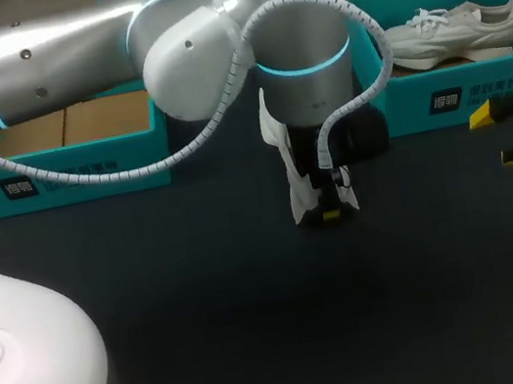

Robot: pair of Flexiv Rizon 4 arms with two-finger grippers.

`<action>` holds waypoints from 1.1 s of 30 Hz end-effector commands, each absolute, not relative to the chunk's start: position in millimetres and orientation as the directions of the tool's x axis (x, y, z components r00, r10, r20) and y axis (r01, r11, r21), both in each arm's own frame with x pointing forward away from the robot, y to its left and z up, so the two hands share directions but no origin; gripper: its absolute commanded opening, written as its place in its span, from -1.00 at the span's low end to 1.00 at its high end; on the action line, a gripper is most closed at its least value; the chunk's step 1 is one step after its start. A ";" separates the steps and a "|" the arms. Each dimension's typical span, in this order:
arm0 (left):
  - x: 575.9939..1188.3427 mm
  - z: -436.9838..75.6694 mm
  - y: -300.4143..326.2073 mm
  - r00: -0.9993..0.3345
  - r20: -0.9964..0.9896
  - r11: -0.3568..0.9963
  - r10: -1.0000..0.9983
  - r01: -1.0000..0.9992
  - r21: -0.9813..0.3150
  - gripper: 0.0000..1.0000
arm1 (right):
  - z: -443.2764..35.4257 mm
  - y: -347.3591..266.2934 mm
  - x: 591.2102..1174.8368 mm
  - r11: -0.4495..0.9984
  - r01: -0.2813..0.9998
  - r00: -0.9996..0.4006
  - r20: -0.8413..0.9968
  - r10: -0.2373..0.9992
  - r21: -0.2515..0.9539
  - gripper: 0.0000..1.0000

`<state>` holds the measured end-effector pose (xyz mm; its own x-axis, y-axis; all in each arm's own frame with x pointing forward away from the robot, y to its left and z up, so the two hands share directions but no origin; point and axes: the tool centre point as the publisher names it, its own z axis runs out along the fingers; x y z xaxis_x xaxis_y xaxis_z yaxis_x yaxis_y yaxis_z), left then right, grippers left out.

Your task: Take the shoe out of the shoebox, open the shoe tongue, remove and reinsert the insole, then place the shoe into the shoebox

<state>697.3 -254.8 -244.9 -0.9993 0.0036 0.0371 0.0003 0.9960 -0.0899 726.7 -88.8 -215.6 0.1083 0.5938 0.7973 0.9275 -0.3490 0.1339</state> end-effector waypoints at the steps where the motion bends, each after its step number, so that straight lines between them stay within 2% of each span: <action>1: 693.6 -206.7 -242.6 -1.000 -0.002 0.993 -0.011 -0.011 -0.113 -1.00 | -215.2 -88.1 725.7 -0.350 0.927 0.111 0.794 0.597 0.133 1.00; 15: 692.2 -204.3 -240.1 -1.000 -0.008 0.993 0.007 0.008 -0.117 -1.00 | -215.2 -88.1 725.7 -0.350 0.927 0.111 0.794 0.597 0.133 1.00; 33: 731.6 -190.9 -132.5 -0.996 0.085 0.999 0.032 0.028 -0.044 -1.00 | -215.2 -88.1 725.7 -0.350 0.927 0.111 0.794 0.597 0.133 1.00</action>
<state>726.4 -160.2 -194.6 -0.9963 0.0277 0.0813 0.0266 0.9995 -0.0147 726.7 -88.8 -215.6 0.1084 0.5938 0.7973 0.9275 -0.3491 0.1340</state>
